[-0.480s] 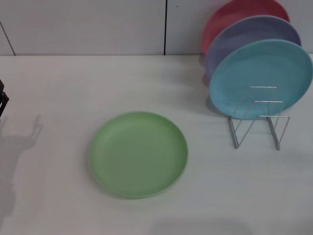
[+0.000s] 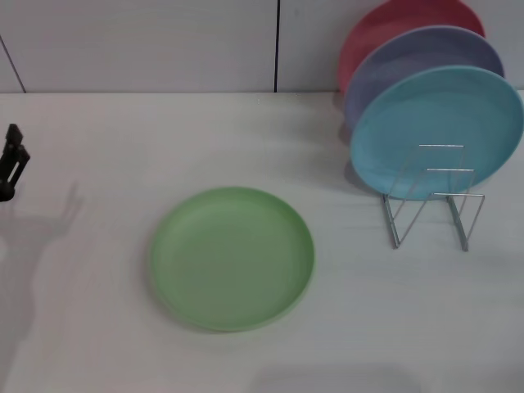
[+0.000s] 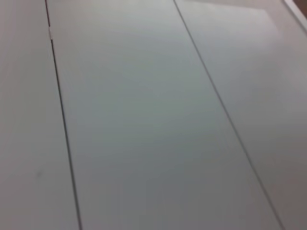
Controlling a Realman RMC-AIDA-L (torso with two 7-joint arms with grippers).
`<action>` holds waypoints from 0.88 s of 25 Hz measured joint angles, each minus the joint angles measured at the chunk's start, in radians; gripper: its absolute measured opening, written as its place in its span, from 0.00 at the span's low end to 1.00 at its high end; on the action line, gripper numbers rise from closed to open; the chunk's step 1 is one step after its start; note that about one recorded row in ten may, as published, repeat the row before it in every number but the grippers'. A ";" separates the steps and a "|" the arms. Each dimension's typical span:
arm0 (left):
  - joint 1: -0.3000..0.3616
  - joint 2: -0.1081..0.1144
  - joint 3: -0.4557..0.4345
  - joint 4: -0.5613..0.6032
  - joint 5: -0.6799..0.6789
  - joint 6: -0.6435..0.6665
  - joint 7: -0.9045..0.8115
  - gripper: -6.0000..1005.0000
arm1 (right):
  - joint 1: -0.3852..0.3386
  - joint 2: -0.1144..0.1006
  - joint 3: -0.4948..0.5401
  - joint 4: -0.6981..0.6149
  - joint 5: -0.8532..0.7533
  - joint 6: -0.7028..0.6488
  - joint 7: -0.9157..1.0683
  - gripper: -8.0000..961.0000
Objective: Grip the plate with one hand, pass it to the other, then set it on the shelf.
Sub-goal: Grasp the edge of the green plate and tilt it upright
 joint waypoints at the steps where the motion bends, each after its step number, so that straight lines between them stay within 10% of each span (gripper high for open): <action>1: 0.013 0.009 -0.001 -0.047 0.005 -0.042 0.001 0.84 | 0.001 0.000 0.000 0.000 -0.009 0.002 -0.001 0.85; 9: 0.190 0.172 -0.024 -0.785 0.140 -0.778 -0.006 0.84 | 0.012 -0.004 0.000 0.000 -0.044 0.008 -0.004 0.85; 12: 0.224 0.188 -0.066 -1.012 0.158 -1.098 0.003 0.84 | 0.017 -0.004 0.000 -0.001 -0.044 0.012 -0.004 0.85; 16: 0.220 0.153 -0.137 -1.229 0.161 -1.517 0.057 0.84 | 0.026 -0.004 0.000 -0.005 -0.044 0.031 -0.005 0.85; 22: 0.126 -0.009 -0.309 -1.330 0.141 -2.039 0.244 0.84 | 0.036 -0.005 0.000 -0.010 -0.044 0.048 -0.005 0.85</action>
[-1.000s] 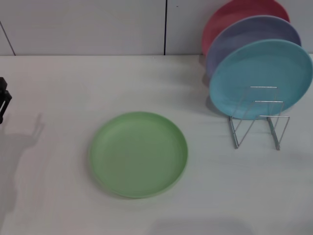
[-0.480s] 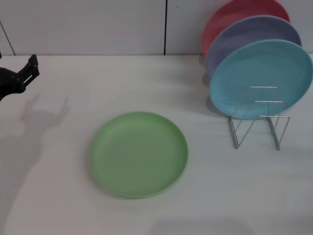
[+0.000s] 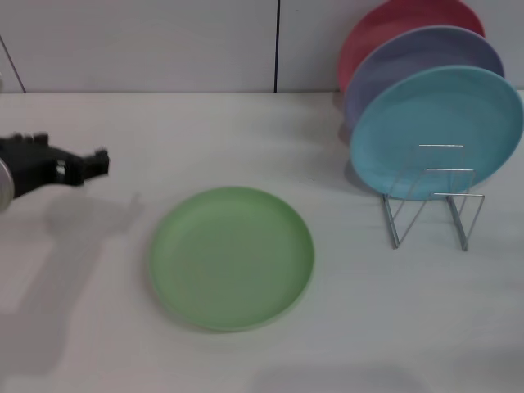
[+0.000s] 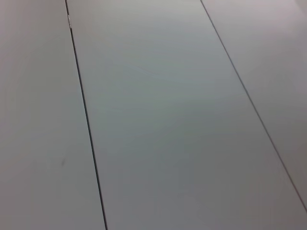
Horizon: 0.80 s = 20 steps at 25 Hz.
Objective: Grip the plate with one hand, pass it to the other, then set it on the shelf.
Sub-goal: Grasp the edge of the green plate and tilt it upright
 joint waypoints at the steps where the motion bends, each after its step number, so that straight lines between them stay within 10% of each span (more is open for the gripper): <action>1: -0.008 -0.002 -0.005 0.004 -0.010 -0.022 0.003 0.84 | 0.001 0.000 0.000 -0.001 0.000 0.002 0.000 0.85; 20: -0.090 -0.006 0.047 0.140 -0.116 -0.140 -0.002 0.84 | 0.000 -0.001 0.000 -0.039 -0.003 0.036 -0.001 0.85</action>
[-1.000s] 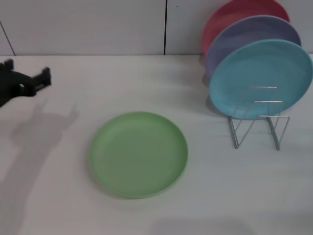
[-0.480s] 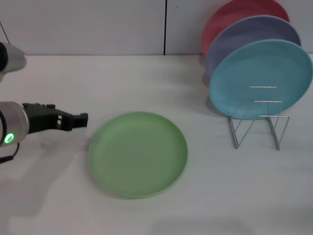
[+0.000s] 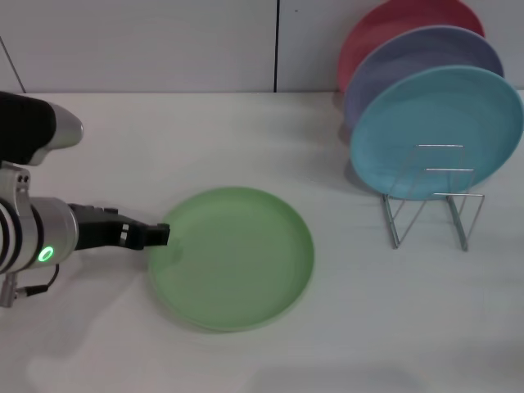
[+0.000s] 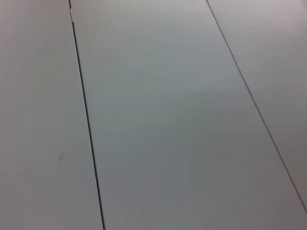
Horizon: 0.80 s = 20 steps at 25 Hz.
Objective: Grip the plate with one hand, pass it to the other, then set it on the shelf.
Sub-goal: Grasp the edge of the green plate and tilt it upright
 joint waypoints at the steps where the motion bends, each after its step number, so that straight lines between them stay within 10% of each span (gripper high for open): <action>1: -0.005 0.000 0.000 0.012 0.000 0.000 -0.002 0.84 | 0.001 0.000 0.000 0.000 0.000 0.000 0.000 0.85; 20: -0.067 -0.001 0.005 0.151 0.000 0.006 -0.016 0.82 | -0.013 0.001 0.000 -0.003 0.000 -0.002 0.000 0.85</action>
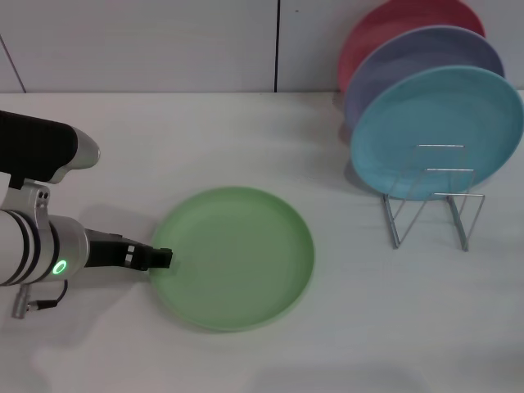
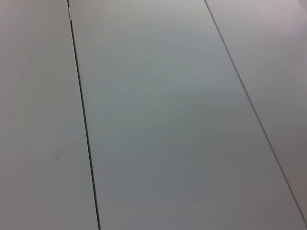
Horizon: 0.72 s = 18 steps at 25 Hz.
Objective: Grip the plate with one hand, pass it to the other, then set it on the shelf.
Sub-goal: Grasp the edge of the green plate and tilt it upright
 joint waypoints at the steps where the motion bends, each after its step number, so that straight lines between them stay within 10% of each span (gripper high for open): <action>1: -0.001 0.000 0.000 0.002 0.000 0.000 0.000 0.81 | 0.000 0.000 0.000 0.000 0.000 -0.001 0.000 0.85; 18: -0.027 0.000 0.014 0.041 -0.001 -0.011 0.000 0.80 | -0.002 0.000 0.000 0.000 0.000 -0.006 0.000 0.85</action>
